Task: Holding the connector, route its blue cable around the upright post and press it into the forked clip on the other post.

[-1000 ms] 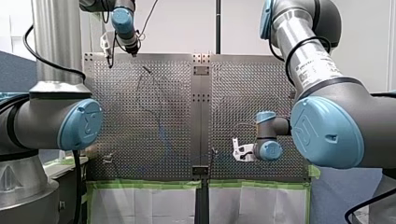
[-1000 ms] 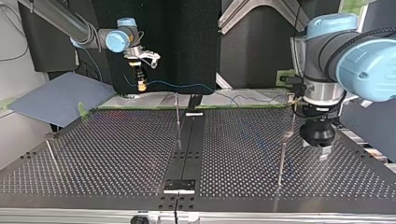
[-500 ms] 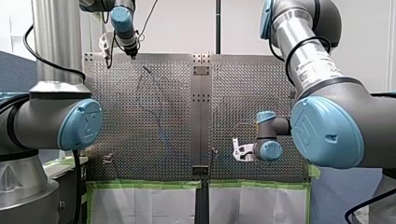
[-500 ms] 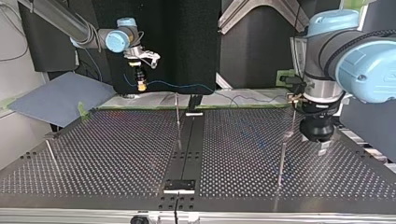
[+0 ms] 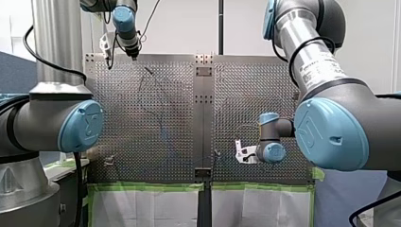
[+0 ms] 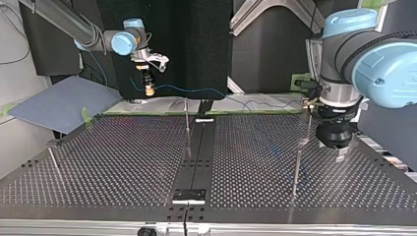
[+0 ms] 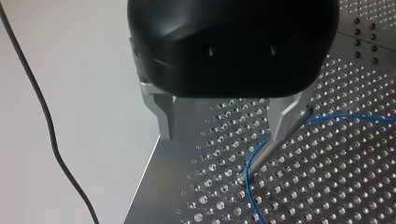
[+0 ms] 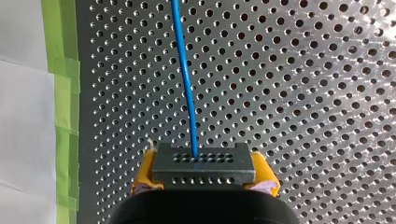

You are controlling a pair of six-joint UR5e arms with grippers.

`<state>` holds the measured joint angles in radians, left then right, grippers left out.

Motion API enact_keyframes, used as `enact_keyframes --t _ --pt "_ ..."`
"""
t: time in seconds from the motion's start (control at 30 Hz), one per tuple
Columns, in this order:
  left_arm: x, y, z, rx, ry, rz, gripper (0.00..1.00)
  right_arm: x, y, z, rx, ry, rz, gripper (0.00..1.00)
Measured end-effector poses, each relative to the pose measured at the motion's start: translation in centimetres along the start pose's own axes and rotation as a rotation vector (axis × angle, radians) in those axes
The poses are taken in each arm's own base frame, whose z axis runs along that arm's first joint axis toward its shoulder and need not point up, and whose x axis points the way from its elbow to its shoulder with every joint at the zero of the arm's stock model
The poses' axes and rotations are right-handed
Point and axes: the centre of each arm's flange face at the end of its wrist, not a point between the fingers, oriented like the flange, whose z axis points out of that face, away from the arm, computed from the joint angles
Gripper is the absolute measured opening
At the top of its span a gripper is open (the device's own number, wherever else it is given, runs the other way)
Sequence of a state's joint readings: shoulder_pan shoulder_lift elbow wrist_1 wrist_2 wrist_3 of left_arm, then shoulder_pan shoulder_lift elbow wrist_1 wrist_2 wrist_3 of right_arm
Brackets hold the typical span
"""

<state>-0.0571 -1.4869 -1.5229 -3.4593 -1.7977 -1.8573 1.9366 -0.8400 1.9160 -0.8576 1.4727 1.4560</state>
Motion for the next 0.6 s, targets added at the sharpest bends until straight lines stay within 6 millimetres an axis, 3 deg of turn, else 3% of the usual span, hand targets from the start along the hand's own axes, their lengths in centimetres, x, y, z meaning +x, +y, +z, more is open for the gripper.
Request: enact_keyframes --t 0.3,0.6 --pt "0.0 -0.3 -0.1 0.01 -0.004 0.005 1.0 0.0 0.0 0.0 0.0 0.001 0.0 0.0" --pt "0.1 -2.3 -0.2 0.116 -0.043 0.057 1.0 0.0 0.1 0.0 -0.001 -0.001 0.0 0.0"
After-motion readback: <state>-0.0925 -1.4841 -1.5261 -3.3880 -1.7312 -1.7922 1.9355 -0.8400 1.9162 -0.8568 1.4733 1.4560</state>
